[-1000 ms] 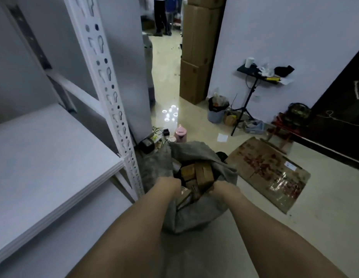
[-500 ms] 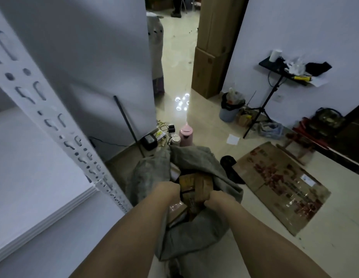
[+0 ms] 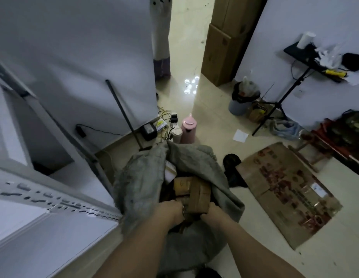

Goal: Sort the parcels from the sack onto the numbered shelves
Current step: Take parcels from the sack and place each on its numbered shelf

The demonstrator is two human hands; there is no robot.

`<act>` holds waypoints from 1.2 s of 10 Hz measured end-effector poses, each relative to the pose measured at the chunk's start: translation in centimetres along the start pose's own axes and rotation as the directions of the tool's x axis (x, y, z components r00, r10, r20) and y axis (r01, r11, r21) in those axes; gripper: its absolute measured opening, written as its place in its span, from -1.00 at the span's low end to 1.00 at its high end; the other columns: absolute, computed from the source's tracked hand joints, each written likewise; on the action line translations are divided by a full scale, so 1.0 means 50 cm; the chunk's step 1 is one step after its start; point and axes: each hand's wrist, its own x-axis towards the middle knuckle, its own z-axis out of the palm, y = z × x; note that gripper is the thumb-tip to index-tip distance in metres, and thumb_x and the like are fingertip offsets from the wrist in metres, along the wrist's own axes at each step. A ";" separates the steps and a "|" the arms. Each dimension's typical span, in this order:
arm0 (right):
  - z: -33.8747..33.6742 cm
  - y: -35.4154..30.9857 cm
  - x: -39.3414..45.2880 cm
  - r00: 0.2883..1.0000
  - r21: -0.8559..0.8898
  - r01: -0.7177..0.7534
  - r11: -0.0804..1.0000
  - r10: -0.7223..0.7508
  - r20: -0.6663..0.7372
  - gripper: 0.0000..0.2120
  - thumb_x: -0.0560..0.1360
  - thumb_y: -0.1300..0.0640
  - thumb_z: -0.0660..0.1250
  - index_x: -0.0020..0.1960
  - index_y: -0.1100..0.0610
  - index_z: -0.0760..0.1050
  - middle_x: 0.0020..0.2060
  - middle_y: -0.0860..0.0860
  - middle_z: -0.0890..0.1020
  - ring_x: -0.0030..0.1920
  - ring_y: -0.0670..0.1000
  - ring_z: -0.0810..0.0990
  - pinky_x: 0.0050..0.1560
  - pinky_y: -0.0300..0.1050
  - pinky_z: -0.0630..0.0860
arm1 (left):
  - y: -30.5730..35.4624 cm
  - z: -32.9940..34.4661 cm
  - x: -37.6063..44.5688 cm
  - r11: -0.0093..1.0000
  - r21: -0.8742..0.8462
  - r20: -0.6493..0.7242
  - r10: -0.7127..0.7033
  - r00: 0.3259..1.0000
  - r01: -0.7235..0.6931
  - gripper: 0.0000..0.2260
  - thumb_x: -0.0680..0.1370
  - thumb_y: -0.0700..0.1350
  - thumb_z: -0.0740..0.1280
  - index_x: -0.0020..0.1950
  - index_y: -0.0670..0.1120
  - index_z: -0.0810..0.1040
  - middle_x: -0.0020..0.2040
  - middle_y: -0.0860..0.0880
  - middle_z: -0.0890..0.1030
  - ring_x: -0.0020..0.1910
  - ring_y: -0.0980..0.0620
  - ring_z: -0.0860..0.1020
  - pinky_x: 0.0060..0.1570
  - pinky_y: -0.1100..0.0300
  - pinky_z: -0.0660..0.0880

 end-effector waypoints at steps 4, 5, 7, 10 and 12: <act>0.053 0.067 0.240 0.986 0.331 0.066 0.941 -0.012 -0.164 -0.42 0.51 -0.08 0.28 0.46 -0.02 0.18 0.42 0.08 0.33 0.33 0.08 0.41 0.35 0.00 0.37 | 0.090 0.151 0.243 0.943 -0.331 0.036 -0.033 0.999 0.043 -0.54 0.58 0.05 0.12 0.47 -0.02 0.24 0.44 -0.13 0.31 0.34 -0.17 0.37 0.25 0.00 0.33; 0.071 0.131 0.285 0.973 0.164 -0.133 0.977 0.160 -0.165 -0.30 0.58 -0.17 0.16 0.56 0.06 -0.08 0.52 0.13 0.11 0.47 0.20 0.20 0.43 0.13 0.22 | 0.108 0.195 0.304 0.937 -0.350 0.027 -0.005 1.000 0.014 -0.43 0.57 0.00 0.22 0.53 -0.07 0.10 0.52 -0.15 0.15 0.38 -0.16 0.32 0.27 0.02 0.33; 0.094 0.169 0.341 0.983 0.024 -0.132 0.991 0.134 -0.126 -0.49 0.63 -0.13 0.01 0.53 0.02 0.11 0.48 0.05 0.27 0.48 0.12 0.22 0.47 0.11 0.13 | 0.118 0.271 0.400 0.394 -0.876 0.189 -0.251 0.949 0.278 -0.26 0.49 0.06 0.32 0.56 -0.08 0.03 0.46 -0.13 0.27 0.37 -0.14 0.36 0.33 0.02 0.36; 0.117 0.130 0.282 0.980 0.429 0.032 0.903 0.056 -0.192 -0.48 0.56 -0.06 0.11 0.51 -0.09 0.17 0.35 0.00 0.43 0.33 0.05 0.40 0.36 0.15 0.33 | 0.095 0.236 0.357 -0.173 -0.954 0.287 -0.299 0.910 0.244 -0.55 0.45 -0.14 0.30 0.33 -0.10 0.34 0.25 -0.21 0.48 0.14 -0.16 0.49 0.06 0.02 0.48; 0.049 0.060 0.165 0.964 0.560 0.085 0.824 0.075 -0.256 -0.53 0.64 0.01 0.04 0.54 0.02 0.14 0.43 0.11 0.22 0.37 0.15 0.29 0.36 0.04 0.23 | 0.081 0.146 0.197 -0.047 -0.998 0.057 -0.276 0.959 0.046 -0.71 0.61 -0.20 0.15 0.33 -0.03 0.31 0.18 -0.09 0.45 0.10 -0.04 0.45 0.16 0.03 0.42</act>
